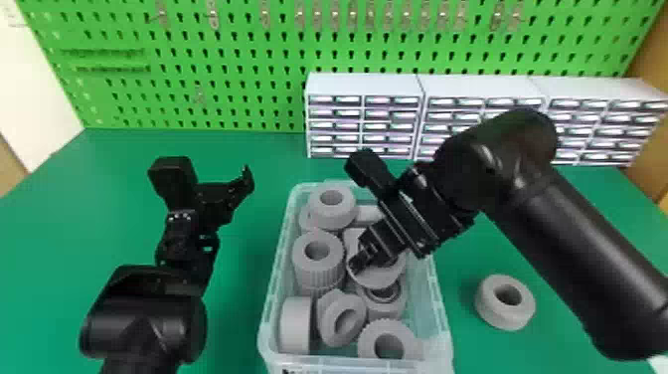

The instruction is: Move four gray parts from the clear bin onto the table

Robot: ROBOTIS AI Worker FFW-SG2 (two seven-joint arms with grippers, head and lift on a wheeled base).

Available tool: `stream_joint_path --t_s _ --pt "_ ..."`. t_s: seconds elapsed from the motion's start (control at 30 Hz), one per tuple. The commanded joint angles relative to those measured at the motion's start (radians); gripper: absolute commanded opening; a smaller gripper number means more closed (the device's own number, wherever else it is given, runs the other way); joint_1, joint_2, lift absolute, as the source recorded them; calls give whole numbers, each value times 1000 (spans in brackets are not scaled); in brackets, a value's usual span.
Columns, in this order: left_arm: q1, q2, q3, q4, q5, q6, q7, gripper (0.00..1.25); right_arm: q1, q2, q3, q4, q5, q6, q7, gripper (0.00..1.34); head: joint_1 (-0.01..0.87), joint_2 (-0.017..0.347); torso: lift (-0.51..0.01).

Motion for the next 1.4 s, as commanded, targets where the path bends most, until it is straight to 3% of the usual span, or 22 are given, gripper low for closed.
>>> stream_joint_path --t_s 0.0,0.6,1.37 --pt "-2 0 0 0 1 0 0 1160 -5 -2 -26 -35 3 1 0 253 693 72 -52" --pt "1 5 -1 0 1 0 2 1160 0 -6 -158 -117 74 1 0 253 693 72 -52" --pt "6 6 -8 0 2 0 9 1160 66 -23 -374 -142 227 1 0 253 693 72 -52"
